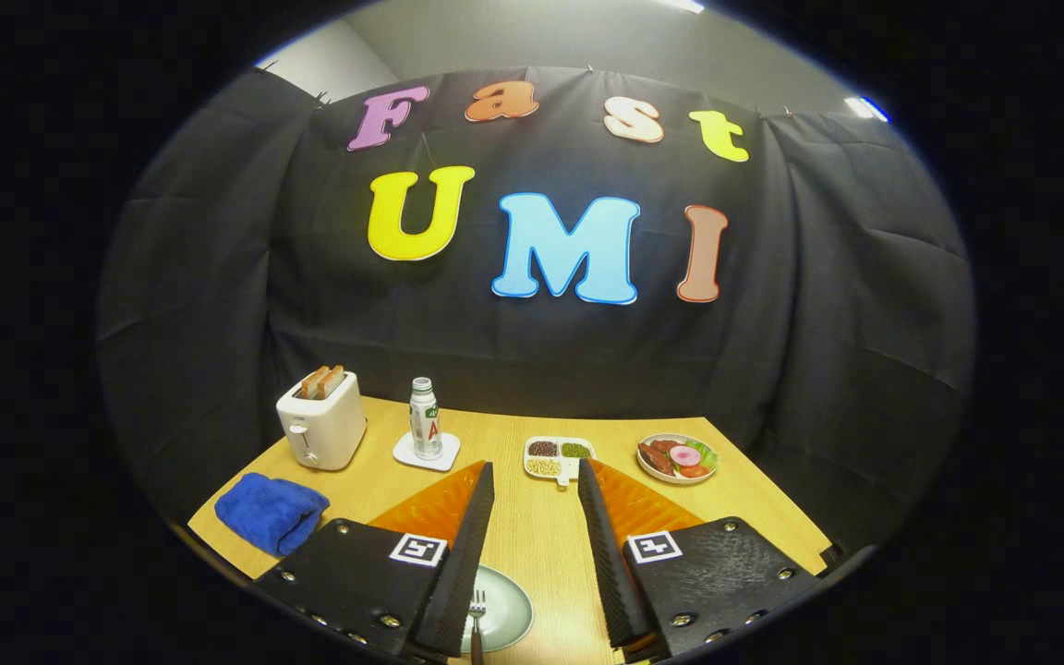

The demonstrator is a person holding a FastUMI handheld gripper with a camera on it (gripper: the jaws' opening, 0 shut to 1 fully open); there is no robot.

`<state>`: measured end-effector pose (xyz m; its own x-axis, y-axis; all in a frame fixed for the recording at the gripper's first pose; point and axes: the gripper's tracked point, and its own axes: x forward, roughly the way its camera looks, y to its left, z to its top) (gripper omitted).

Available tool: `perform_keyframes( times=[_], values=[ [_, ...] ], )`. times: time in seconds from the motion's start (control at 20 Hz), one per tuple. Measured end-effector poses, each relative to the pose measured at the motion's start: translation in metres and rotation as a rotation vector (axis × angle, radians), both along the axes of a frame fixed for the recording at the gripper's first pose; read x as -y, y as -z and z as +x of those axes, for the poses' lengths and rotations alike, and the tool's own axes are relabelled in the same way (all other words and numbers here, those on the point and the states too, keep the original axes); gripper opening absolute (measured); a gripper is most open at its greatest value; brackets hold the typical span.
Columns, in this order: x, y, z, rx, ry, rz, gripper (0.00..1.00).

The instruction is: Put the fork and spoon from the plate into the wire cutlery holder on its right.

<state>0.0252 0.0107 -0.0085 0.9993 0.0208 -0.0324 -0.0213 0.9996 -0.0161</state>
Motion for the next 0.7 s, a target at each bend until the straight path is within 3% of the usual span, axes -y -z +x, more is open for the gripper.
perform_keyframes(
  times=[0.7],
  values=[
    [-0.045, 0.160, 0.018, -0.460, -0.188, -0.024, 0.57]
  ],
)
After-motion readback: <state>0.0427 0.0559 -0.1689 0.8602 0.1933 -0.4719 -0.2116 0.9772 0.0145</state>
